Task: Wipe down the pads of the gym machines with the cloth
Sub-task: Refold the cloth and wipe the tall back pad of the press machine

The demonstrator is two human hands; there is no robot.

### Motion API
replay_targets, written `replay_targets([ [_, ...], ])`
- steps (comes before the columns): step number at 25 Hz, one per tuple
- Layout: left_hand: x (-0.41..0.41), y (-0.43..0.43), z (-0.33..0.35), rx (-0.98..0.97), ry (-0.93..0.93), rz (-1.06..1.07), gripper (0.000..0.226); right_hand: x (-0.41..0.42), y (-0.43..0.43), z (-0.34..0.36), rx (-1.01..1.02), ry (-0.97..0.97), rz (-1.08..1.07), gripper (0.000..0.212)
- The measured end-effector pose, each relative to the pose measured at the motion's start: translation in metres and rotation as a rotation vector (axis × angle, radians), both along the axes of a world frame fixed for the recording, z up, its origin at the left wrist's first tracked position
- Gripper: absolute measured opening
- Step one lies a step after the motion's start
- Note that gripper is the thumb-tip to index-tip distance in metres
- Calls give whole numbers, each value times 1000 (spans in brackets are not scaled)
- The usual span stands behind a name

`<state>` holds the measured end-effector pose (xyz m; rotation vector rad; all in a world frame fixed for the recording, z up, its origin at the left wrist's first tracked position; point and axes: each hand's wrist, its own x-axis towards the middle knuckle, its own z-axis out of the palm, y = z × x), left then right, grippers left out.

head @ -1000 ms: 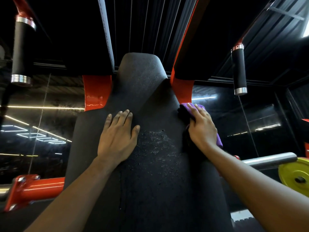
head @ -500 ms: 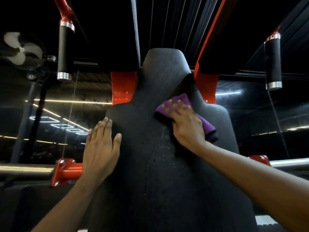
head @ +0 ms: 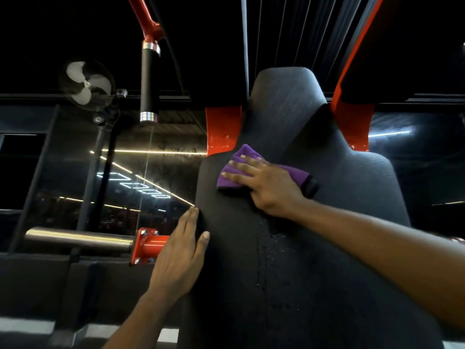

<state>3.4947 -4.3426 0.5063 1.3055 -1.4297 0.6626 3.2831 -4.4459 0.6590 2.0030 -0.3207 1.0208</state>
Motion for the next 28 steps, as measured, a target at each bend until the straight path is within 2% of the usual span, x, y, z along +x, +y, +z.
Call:
replay_targets([
  [1, 0, 1, -3, 3, -1, -13, 64, -2, -3, 12, 5, 5, 45, 73],
  [4, -1, 7, -8, 18, 6, -41, 62, 18, 2, 41, 50, -335, 60, 63],
  [5, -1, 9, -9, 24, 4, -44, 61, 36, 7, 37, 47, -392, 40, 59],
  [6, -1, 10, -10, 29, 4, -49, 60, 56, 12, 27, 48, -358, 17, 57],
  [8, 0, 13, -14, 48, 21, -63, 60, 80, 20, -1, 23, -129, 25, 57],
  [11, 1, 18, -20, 95, 33, -67, 60, 66, 17, -6, -6, 177, 54, 62],
  [13, 4, 20, -21, 124, 25, -72, 60, 55, 13, 17, -4, 114, 56, 64],
  [15, 7, 22, -19, 144, 16, -74, 60, 52, 16, 36, 46, -124, 81, 59],
  [17, 9, 23, -18, 140, 19, -78, 59, 66, 21, 28, 57, -219, 70, 56],
  [18, 9, 23, -18, 137, 22, -80, 58, 72, 20, 14, 42, -172, 78, 57],
  [21, 4, 24, -24, 121, 49, -79, 57, 59, 15, -31, -17, 182, 89, 62],
  [23, -3, 26, -26, 127, 71, -78, 57, 29, 12, -23, -39, 297, 80, 65],
  [25, -8, 28, -24, 138, 76, -75, 58, 5, 5, -1, 11, 161, 55, 69],
  [28, -10, 28, -22, 153, 78, -74, 59, 17, 9, 23, 97, -252, 100, 63],
])
